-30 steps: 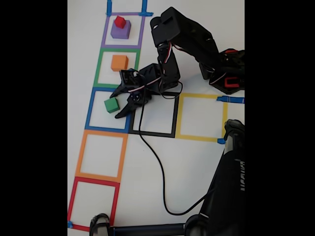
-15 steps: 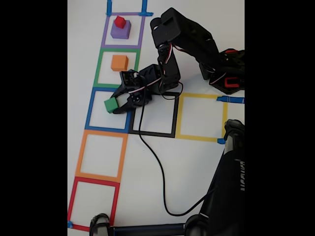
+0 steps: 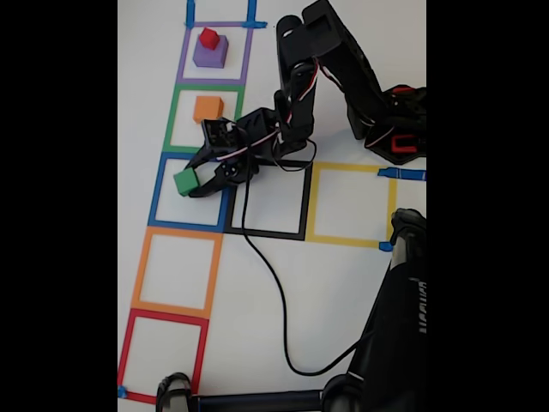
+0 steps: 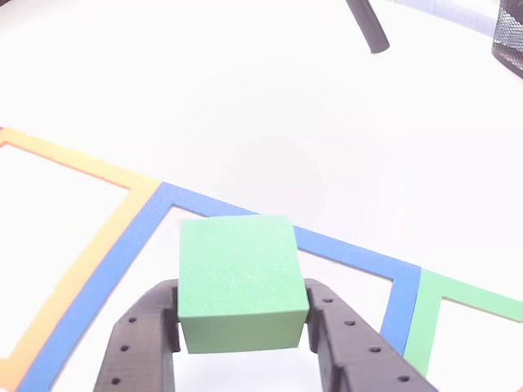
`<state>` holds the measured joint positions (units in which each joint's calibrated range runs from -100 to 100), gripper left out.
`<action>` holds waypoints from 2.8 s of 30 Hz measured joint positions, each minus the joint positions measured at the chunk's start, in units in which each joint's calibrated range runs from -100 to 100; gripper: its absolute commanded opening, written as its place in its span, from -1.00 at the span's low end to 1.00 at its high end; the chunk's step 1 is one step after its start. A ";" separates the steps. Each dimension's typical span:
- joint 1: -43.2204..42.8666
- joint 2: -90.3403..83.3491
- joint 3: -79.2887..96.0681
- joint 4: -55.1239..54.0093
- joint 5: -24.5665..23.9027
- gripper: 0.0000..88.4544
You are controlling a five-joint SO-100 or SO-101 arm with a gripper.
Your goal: Tower of hanoi
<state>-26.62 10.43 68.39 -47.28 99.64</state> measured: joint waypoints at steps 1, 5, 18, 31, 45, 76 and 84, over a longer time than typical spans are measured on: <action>0.00 -2.87 0.00 3.06 0.00 -0.82; 1.76 -17.22 0.00 20.15 0.36 -0.82; 9.83 -51.84 -28.42 96.09 0.36 -0.82; 22.35 -55.64 -63.83 133.33 0.36 -0.82; 39.79 -67.12 -37.98 122.29 0.36 -0.82; 35.23 -38.83 17.09 25.88 0.00 -0.82; 35.93 -25.24 17.09 12.01 0.00 -0.82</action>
<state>9.30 -14.82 85.48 -35.27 99.64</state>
